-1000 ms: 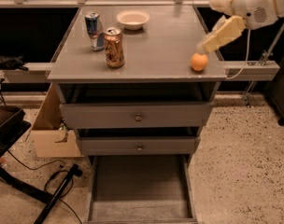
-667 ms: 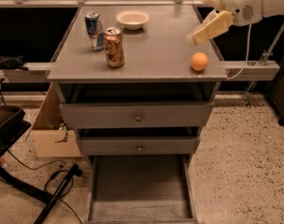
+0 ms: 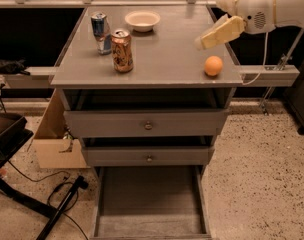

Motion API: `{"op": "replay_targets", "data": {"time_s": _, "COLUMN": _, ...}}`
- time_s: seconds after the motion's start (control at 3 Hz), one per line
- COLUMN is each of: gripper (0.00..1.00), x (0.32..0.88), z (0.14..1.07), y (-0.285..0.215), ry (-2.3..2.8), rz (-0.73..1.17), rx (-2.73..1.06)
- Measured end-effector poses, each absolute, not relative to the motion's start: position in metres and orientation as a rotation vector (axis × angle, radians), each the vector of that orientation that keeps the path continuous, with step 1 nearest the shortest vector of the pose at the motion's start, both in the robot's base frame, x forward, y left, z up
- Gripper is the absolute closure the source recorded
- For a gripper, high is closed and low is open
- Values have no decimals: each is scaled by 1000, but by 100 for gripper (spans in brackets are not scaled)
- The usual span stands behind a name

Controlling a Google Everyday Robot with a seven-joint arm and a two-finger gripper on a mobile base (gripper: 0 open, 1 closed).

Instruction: Place orange can into bottom drawer

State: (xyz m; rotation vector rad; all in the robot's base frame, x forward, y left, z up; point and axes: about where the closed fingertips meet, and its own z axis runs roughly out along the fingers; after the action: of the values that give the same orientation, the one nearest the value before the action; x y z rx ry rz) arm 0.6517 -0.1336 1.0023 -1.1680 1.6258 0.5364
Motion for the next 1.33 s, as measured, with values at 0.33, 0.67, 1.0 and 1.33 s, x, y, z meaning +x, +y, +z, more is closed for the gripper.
{"op": "replay_targets", "data": {"time_s": 0.33, "gripper": 0, "x": 668, "z": 978, "y": -100, "ry": 1610, "rz": 630, "rx": -1188}}
{"op": "replay_targets", "data": {"time_s": 0.67, "gripper": 0, "x": 687, "z": 953, "y": -69, "ry": 1583, "rz": 702, "rx": -1208}}
{"op": "replay_targets", "data": {"time_s": 1.0, "gripper": 0, "x": 715, "z": 930, "y": -46, "ry": 1582, "rz": 718, "rx": -1196}}
{"op": "replay_targets", "data": {"time_s": 1.33, "gripper": 0, "x": 739, "z": 910, "y": -17, "ry": 1525, "rz": 726, "rx": -1160}}
